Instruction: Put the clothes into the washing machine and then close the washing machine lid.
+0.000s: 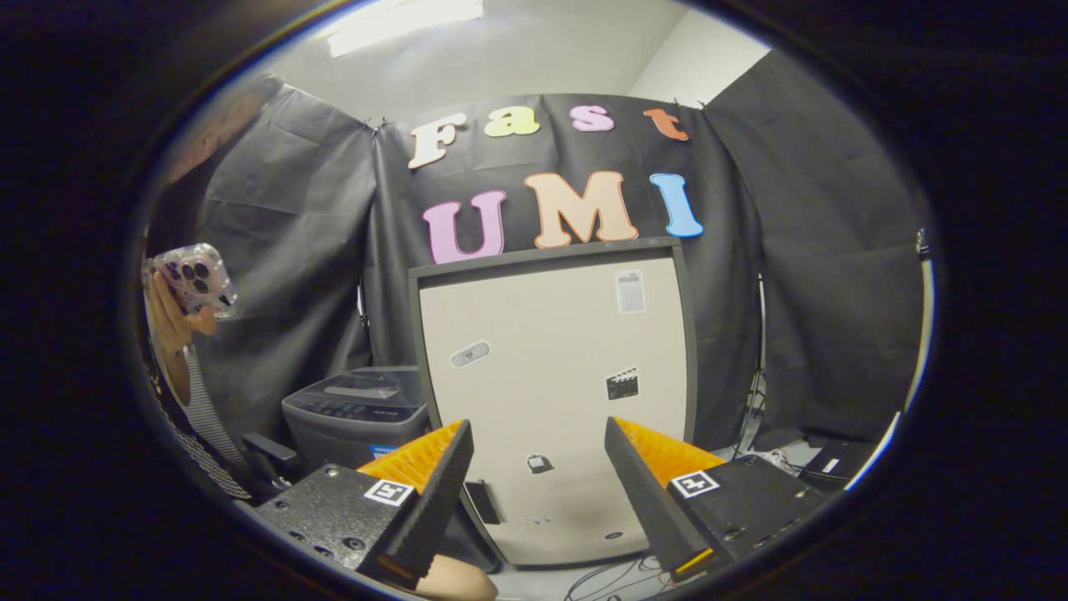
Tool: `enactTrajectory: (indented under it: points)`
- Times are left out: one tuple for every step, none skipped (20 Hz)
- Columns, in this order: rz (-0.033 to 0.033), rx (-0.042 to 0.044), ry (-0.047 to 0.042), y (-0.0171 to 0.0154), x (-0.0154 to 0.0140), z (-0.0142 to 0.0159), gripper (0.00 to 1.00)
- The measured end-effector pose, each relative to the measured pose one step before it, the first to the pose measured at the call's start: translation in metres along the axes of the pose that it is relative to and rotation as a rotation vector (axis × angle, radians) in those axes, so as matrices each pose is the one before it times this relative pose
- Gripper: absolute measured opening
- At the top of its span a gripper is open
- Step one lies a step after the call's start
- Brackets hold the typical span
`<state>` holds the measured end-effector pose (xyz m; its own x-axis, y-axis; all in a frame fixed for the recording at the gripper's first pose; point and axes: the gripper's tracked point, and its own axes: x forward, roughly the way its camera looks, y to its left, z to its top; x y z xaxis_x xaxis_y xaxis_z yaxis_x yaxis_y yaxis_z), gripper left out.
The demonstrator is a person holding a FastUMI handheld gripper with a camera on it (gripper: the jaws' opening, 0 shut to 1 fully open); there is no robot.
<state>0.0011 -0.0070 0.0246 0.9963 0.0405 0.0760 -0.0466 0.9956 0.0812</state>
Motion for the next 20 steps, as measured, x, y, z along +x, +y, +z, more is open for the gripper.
enactTrajectory:
  points:
    - [0.00023, -0.0047, 0.00571, -0.00073, -0.00032, -0.00324, 0.96]
    - [-0.00006, -0.00554, 0.00219, -0.00003, -0.00141, -0.00186, 0.96]
    - [-0.00504, -0.00588, 0.00079, -0.0015, 0.00002, -0.00107, 0.96]
    - [-0.00311, -0.00133, 0.00107, -0.00082, -0.00044, -0.00228, 0.96]
    - [-0.00049, 0.00411, 0.00455, -0.0002, -0.00082, -0.00383, 0.96]
    - [-0.00012, 0.00923, 0.00684, 0.00031, 0.00004, -0.00227, 0.96]
    - [0.00463, 0.00272, 0.00717, 0.00156, 0.00129, 0.00088, 0.97]
    - [-0.0078, -0.00721, -0.00516, -0.00238, 0.00094, 0.00151, 0.97]
    - [-0.00481, -0.00014, 0.00296, -0.00106, -0.0009, -0.00149, 0.97]
    - [-0.00205, 0.00243, 0.00464, -0.00081, 0.00005, -0.00163, 0.96]
    - [0.00267, 0.00565, 0.00549, 0.00134, 0.00119, -0.00146, 0.96]
    - [0.00305, 0.00151, 0.01719, 0.00123, 0.00147, -0.00411, 0.96]
    - [0.0028, -0.0022, 0.02834, 0.00064, 0.00129, -0.00581, 0.97]
    - [-0.00212, 0.00073, -0.01065, -0.00057, 0.00046, 0.00389, 0.97]
    - [-0.00595, 0.00892, -0.01324, -0.00006, -0.00276, -0.00038, 0.97]
    - [-0.00134, 0.01175, 0.00512, -0.00241, -0.00158, -0.00015, 0.97]
    - [-0.00028, 0.0087, 0.00585, 0.00099, 0.00303, 0.00102, 0.97]
    - [-0.001, 0.01203, 0.00318, -0.00227, -0.00041, -0.00145, 0.97]
    - [-0.00297, 0.01841, 0.00441, -0.00252, 0.0, -0.00172, 0.97]
    - [-0.00324, 0.02192, -0.00345, -0.00379, -0.00122, 0.00072, 0.97]
